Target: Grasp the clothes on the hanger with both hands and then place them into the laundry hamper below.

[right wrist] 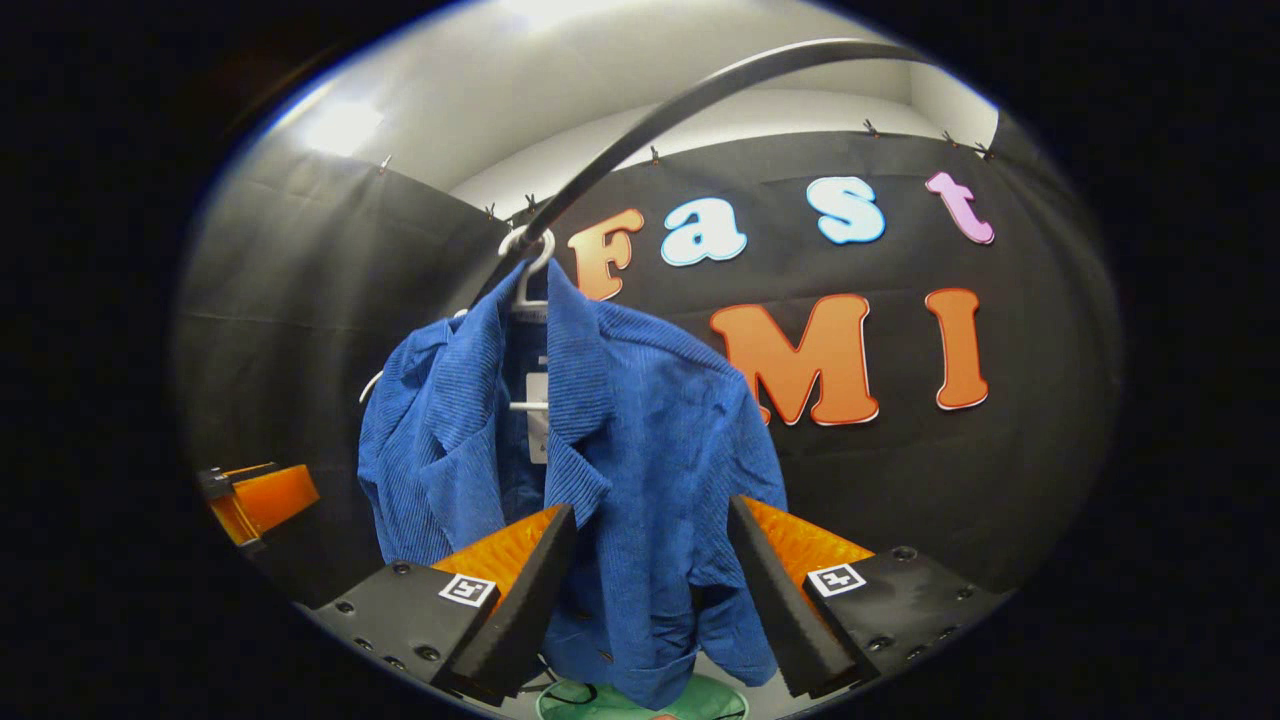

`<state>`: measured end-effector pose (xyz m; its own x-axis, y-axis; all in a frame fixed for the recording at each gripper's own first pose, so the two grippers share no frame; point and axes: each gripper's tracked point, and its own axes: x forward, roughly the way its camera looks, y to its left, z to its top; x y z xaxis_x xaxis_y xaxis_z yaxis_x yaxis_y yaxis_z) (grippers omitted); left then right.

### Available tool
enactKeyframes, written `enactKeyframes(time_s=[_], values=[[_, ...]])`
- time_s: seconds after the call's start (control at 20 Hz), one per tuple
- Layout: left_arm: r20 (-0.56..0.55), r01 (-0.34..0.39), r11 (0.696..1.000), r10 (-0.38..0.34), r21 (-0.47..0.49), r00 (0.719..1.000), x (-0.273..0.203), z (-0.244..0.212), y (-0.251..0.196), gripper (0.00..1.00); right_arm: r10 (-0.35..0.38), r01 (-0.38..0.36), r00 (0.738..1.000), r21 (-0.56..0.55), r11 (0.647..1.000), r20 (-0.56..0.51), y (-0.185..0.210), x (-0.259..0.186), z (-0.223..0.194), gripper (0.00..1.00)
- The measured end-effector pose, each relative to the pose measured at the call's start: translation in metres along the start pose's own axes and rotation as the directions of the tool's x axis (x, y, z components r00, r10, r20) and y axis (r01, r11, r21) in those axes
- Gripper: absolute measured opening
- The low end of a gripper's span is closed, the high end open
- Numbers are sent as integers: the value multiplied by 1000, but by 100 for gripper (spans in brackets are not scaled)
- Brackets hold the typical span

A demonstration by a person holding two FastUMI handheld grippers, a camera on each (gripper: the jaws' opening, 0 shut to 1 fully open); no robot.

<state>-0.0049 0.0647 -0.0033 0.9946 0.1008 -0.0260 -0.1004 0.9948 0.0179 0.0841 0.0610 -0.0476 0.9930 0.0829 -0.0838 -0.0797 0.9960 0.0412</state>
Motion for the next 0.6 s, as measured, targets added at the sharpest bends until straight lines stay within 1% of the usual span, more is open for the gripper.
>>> enactKeyframes(time_s=[0.05,0.1,0.15,0.2,0.25,0.3,0.45,0.5,0.55,0.6], values=[[-1,-1,1000,1,11,1000,1,-1,6,98,16,-16,1000,19,1000,-13,9,6,-6,89],[-1,-2,1000,2,23,1000,6,-3,13,92,26,-26,999,40,999,-19,19,14,-9,89],[-6,1,1000,-1,29,1000,10,-5,18,92,25,-23,999,57,998,-34,24,21,-14,89],[-12,14,1000,-14,25,1000,13,-7,21,95,16,-13,999,72,997,-47,29,28,-20,89],[-18,35,999,-35,15,999,17,-10,22,95,2,3,998,88,996,-55,33,35,-21,89],[-26,61,998,-61,4,998,22,-13,23,92,-17,22,998,103,994,-57,38,45,-23,98],[-45,134,991,-134,8,990,37,-21,30,92,-101,107,992,99,989,-69,46,73,-31,98],[-48,158,987,-158,9,986,42,-22,32,95,-114,121,991,106,987,-74,49,81,-35,98],[-52,181,984,-180,8,982,46,-23,33,95,-127,136,989,115,984,-79,51,89,-38,98],[-53,198,980,-197,11,979,48,-23,34,95,-158,167,984,114,979,-87,49,97,-41,98]])
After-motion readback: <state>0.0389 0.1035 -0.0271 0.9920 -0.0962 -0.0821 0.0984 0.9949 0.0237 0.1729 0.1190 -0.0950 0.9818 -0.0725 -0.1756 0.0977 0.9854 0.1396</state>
